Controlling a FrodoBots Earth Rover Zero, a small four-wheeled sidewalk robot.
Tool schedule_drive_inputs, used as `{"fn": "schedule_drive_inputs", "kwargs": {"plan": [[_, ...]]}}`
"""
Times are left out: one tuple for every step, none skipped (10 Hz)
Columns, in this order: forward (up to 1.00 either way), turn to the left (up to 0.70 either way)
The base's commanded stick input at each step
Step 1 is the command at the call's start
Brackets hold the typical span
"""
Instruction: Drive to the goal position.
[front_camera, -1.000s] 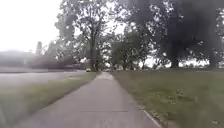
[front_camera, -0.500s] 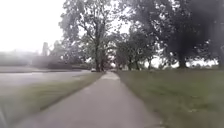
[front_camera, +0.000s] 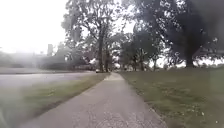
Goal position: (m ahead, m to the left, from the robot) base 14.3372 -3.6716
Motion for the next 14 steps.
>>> {"fn": "schedule_drive_inputs", "kwargs": {"plan": [[1.0,0.0],[1.0,0.0],[1.0,0.0],[1.0,0.0],[1.0,0.0],[1.0,0.0],[1.0,0.0],[1.0,0.0],[1.0,0.0],[1.0,0.0],[1.0,0.0],[1.0,0.0],[1.0,0.0],[1.0,-0.1]]}}
